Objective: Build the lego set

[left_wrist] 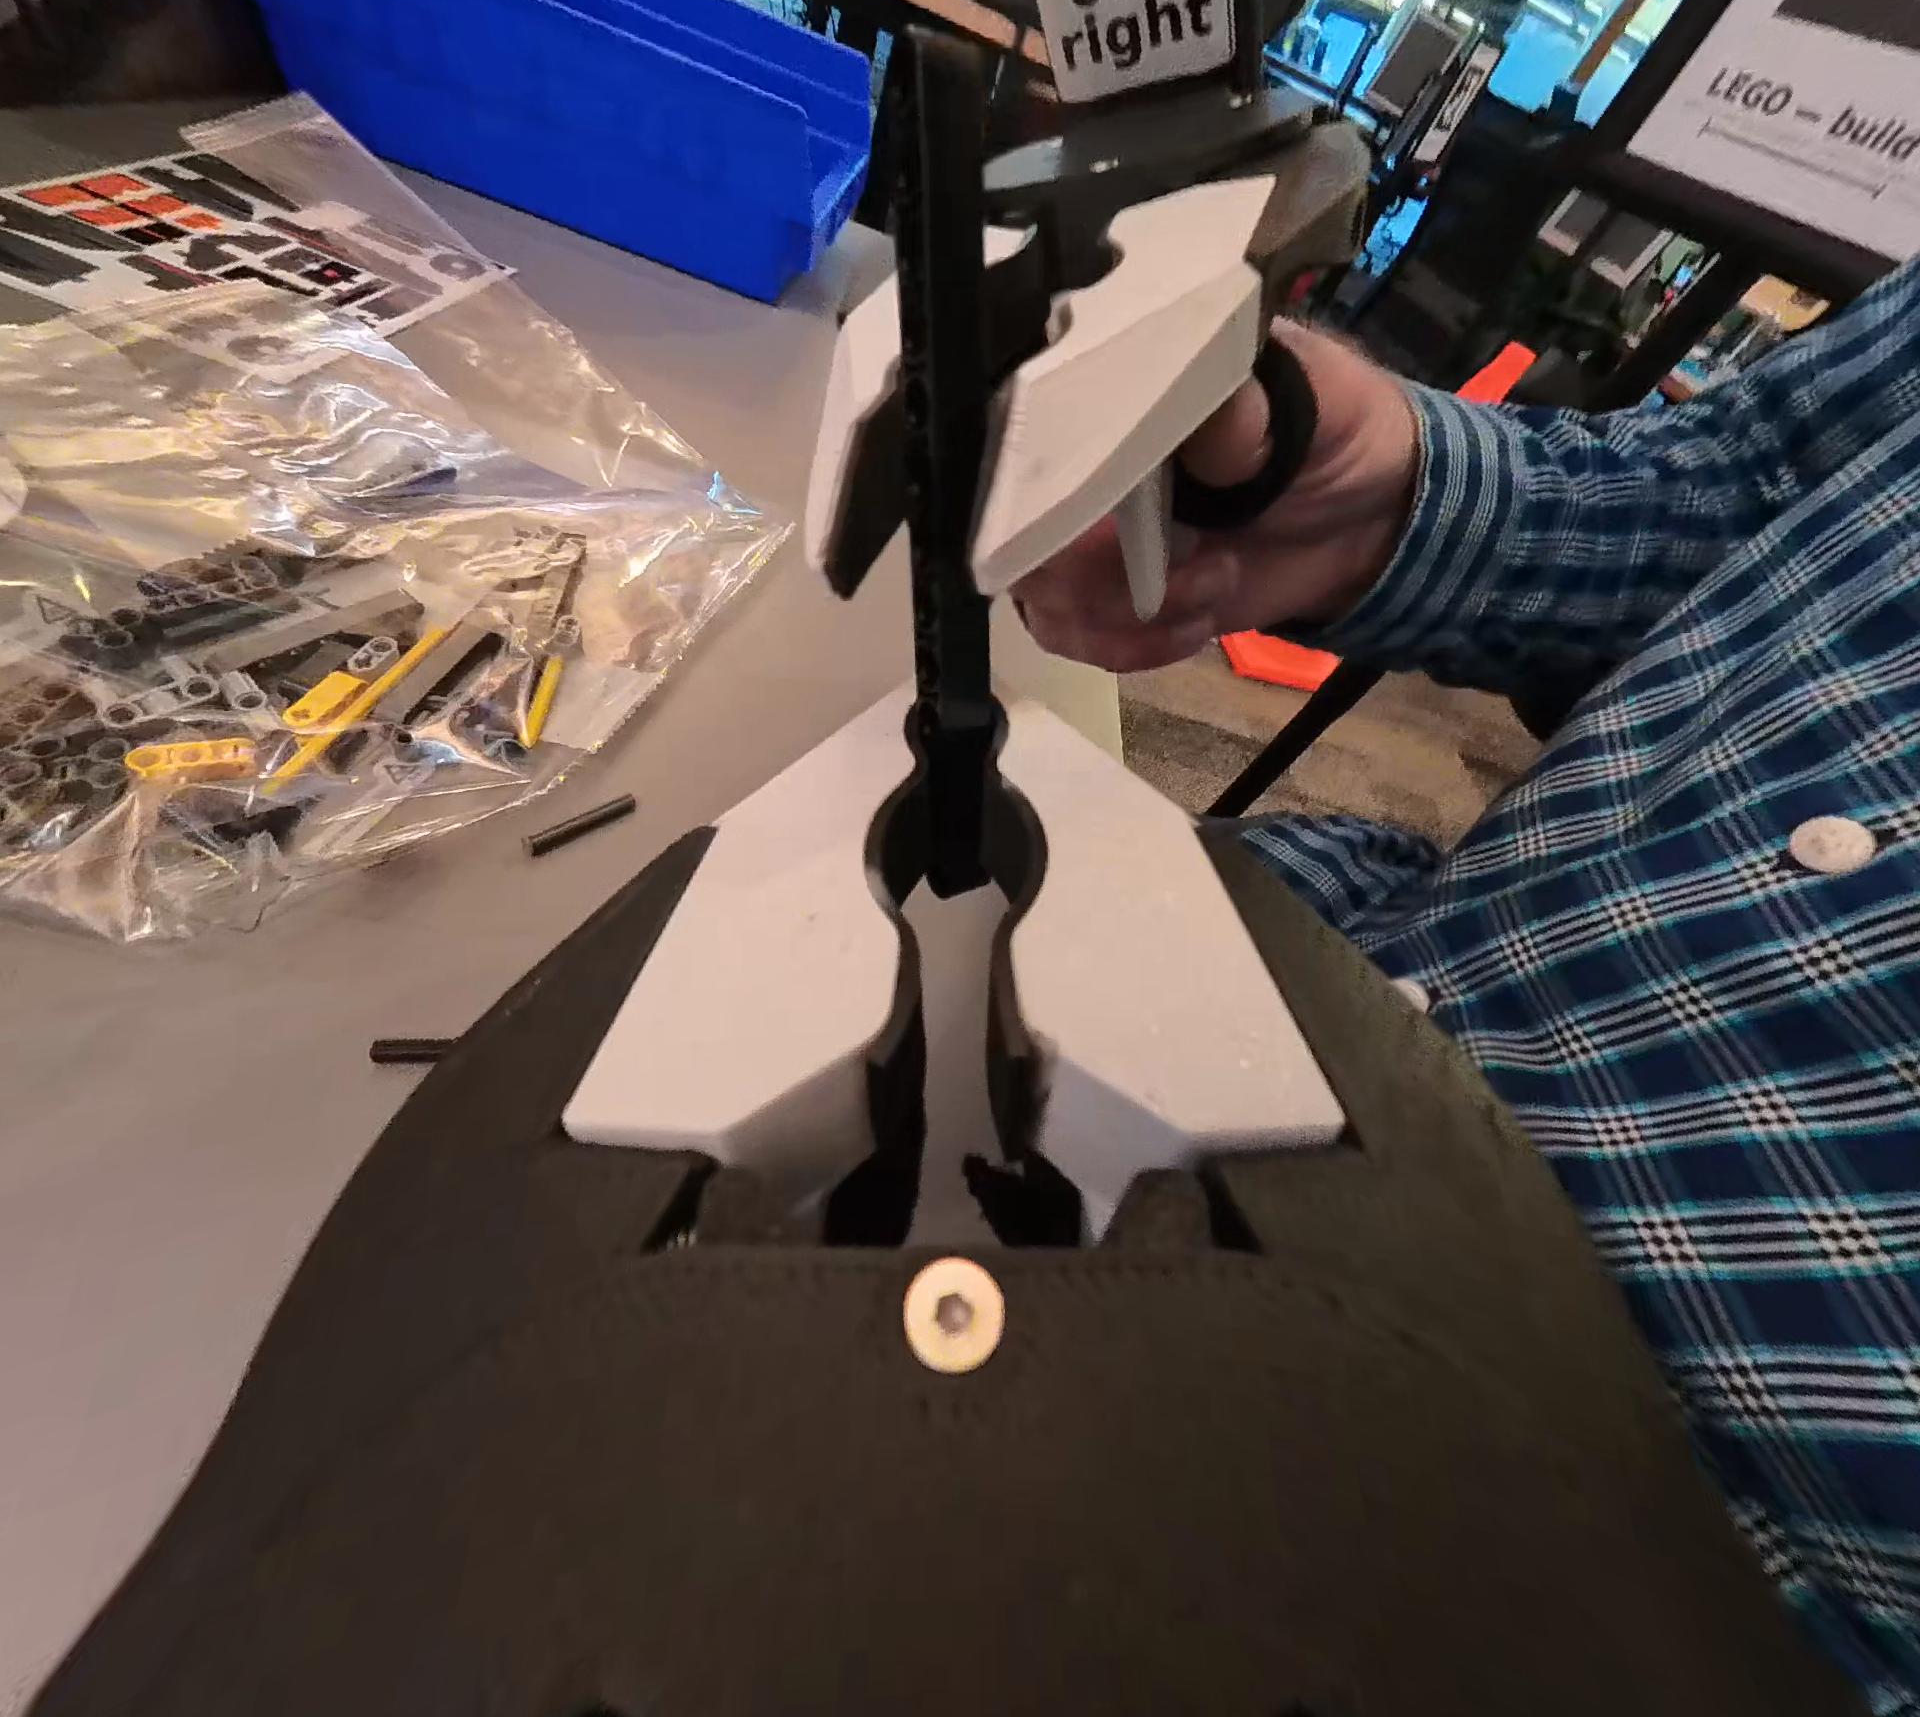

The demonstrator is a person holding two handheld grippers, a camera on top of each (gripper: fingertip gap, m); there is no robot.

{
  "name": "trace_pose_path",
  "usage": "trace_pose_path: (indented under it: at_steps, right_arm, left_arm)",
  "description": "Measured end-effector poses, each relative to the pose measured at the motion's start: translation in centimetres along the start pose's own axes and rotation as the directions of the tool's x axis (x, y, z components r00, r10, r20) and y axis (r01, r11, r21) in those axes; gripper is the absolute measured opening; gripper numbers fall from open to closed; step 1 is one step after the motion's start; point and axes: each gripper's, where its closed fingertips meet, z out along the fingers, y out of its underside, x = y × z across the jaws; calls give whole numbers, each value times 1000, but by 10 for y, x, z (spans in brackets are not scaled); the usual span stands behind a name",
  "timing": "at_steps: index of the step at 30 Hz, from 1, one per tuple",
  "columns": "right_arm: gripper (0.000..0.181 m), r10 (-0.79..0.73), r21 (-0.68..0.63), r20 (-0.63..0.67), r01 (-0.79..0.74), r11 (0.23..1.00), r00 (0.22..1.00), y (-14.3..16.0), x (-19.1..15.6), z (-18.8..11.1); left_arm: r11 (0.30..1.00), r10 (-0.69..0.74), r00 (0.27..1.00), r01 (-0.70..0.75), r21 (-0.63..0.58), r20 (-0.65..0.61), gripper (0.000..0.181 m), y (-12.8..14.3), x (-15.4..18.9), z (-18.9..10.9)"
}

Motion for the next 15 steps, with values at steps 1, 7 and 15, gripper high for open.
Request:
trace_pose_path:
  at_steps: [1,7,15]
  right_arm:
    - [15,3,-1,-4,-3,1000,1000,1,1,0]
    - [7,-29,-8,19,30,1000,999,4,-4,1]
    - [8,3,34,119,-7,999,993,2,-15,3]
  left_arm:
    - [1000,-11,1000,11,5,-3,0,0,0,0]
    - [997,-81,992,81,-3,-96,0,4,10,3]
    - [967,-234,914,255,21,-332,0,-3,37,2]
